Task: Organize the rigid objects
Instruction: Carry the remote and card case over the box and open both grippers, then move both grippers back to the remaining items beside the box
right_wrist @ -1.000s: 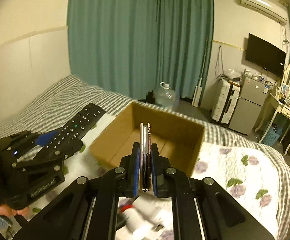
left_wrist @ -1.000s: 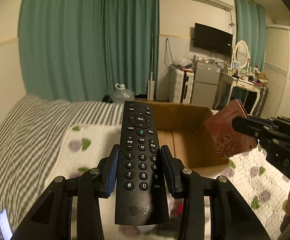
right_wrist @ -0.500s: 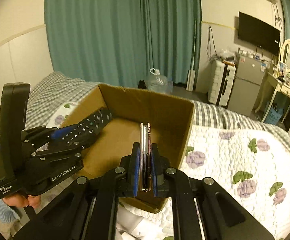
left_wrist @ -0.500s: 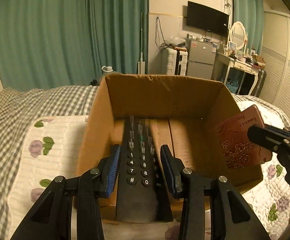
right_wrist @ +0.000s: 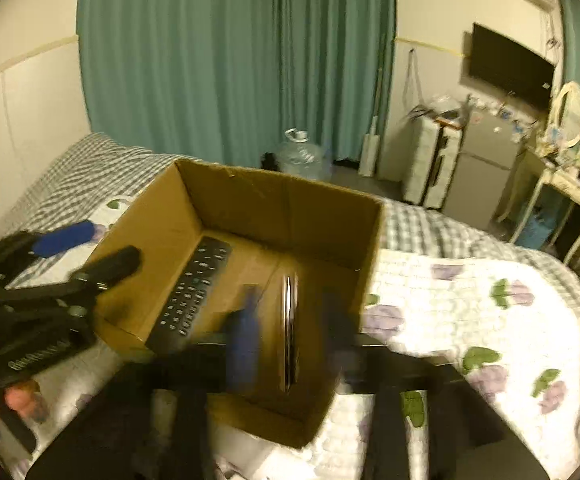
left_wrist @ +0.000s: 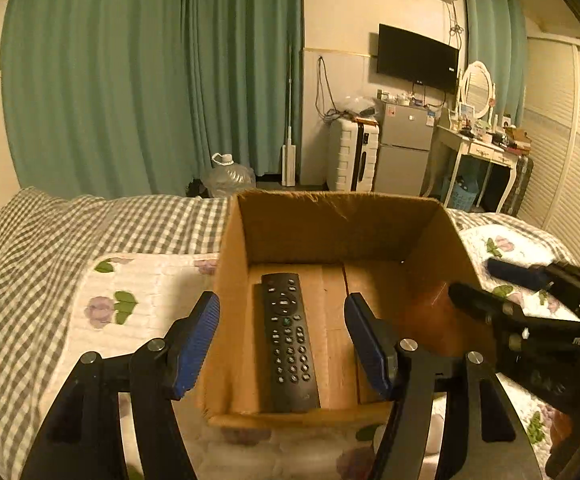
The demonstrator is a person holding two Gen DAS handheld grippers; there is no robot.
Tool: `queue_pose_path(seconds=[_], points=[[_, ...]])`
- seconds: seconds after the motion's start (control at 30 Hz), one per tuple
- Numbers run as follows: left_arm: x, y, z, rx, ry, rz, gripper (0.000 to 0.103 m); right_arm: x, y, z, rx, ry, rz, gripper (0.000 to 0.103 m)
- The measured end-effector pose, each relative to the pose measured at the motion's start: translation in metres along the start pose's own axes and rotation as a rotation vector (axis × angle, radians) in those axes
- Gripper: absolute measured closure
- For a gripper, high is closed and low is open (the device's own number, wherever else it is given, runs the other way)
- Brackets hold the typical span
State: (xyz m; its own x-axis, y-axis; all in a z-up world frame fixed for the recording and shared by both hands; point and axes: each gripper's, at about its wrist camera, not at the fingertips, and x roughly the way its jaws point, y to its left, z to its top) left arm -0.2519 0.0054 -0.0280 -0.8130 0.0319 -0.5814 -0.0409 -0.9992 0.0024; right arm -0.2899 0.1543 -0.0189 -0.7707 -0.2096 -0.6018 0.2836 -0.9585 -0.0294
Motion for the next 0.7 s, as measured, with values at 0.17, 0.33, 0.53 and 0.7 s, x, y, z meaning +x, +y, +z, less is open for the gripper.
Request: queue_pose_path(seconds=[0.17,0.33,0.53,0.7], points=[[-0.053,0.01,0.007,0.008,-0.032,0.012,0.035,-0.053,-0.003,0.007,0.016,-0.04,-0.041,0.03],[-0.11,0.018,0.002,0.013,-0.069,0.027,0.032,-0.109,0.008,0.002,-0.009,-0.065,-0.085,0.021],[-0.142,0.025,-0.029,0.017,-0.062,0.03,0.031,-0.142,0.025,-0.029,-0.037,-0.054,-0.095,0.018],[-0.136,0.024,-0.069,0.033,-0.016,0.041,0.031,-0.133,0.035,-0.071,-0.006,-0.009,-0.061,0.018]])
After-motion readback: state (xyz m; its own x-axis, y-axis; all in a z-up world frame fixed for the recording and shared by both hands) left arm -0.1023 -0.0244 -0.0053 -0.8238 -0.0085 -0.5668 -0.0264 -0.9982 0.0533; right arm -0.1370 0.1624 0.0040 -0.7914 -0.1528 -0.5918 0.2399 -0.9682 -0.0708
